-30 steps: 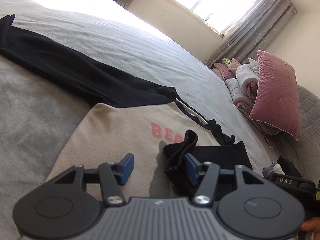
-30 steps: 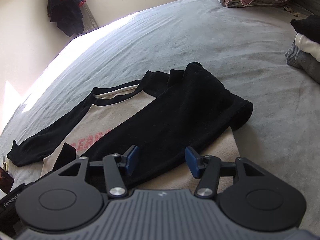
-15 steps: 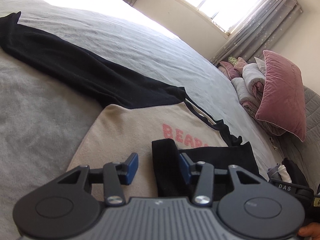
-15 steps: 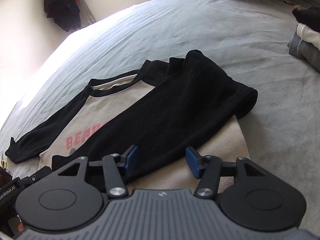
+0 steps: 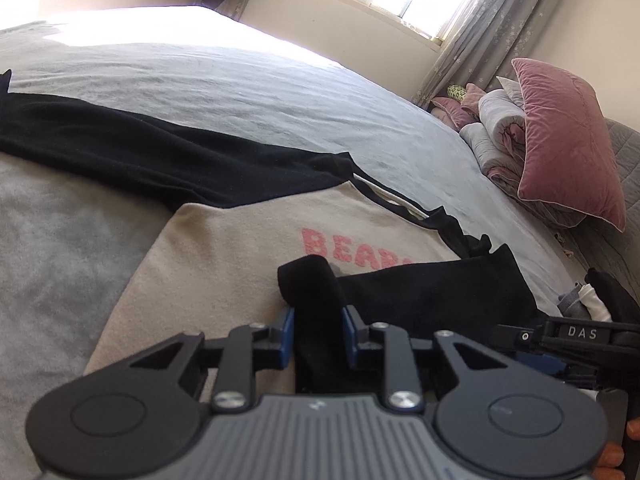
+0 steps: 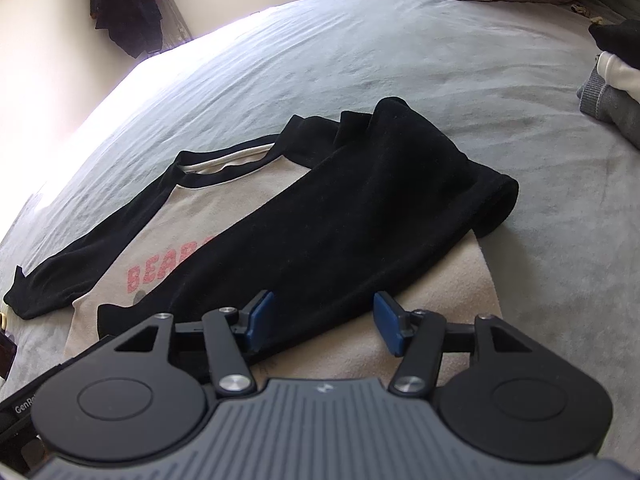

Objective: Fold clothes

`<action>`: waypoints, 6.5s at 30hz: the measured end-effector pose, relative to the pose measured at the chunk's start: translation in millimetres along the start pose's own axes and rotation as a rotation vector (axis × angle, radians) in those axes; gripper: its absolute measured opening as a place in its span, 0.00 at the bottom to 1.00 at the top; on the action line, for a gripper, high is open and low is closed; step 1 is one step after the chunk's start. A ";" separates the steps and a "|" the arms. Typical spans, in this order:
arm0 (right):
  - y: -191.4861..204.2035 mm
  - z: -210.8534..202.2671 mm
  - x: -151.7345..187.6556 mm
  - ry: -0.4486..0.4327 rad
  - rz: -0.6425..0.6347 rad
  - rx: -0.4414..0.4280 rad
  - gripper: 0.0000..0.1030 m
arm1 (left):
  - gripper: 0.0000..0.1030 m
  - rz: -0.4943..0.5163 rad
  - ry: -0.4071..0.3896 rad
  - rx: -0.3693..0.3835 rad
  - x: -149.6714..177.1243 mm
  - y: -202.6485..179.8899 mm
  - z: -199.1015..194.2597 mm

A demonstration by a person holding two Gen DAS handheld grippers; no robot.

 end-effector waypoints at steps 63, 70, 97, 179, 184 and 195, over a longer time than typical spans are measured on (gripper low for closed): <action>151.8 -35.3 62.2 -0.191 -0.542 -0.410 0.08 | 0.61 -0.554 0.186 0.367 -11.9 47.1 -4.8; 151.9 -37.0 59.2 -0.146 -0.484 -0.474 0.08 | 0.39 -0.644 0.145 0.385 -4.4 39.1 2.3; -32.2 23.3 -20.5 -0.330 -0.622 0.427 0.69 | 0.06 -0.165 -0.148 0.264 -163.0 -16.7 -14.0; -110.0 -11.2 -56.4 -0.211 0.052 -0.007 0.40 | 0.32 -0.009 -0.091 0.033 -101.5 57.2 34.1; -94.5 -9.2 -54.2 -0.208 0.010 -0.015 0.41 | 0.27 0.123 -0.021 -0.132 -85.0 54.1 65.1; -69.9 -25.9 -62.5 -0.231 -0.022 -0.029 0.50 | 0.52 -0.016 -0.094 -0.310 -99.6 92.9 4.5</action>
Point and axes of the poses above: each gripper's, at about its wrist camera, not at the fingertips, and z roughly the way its jaws point, y to its left, x to its underside, the point moved 8 cm from there along z, roughly the way its jaws point, and after that the axes turned 2 degrees about x, right-handed, at the moved point
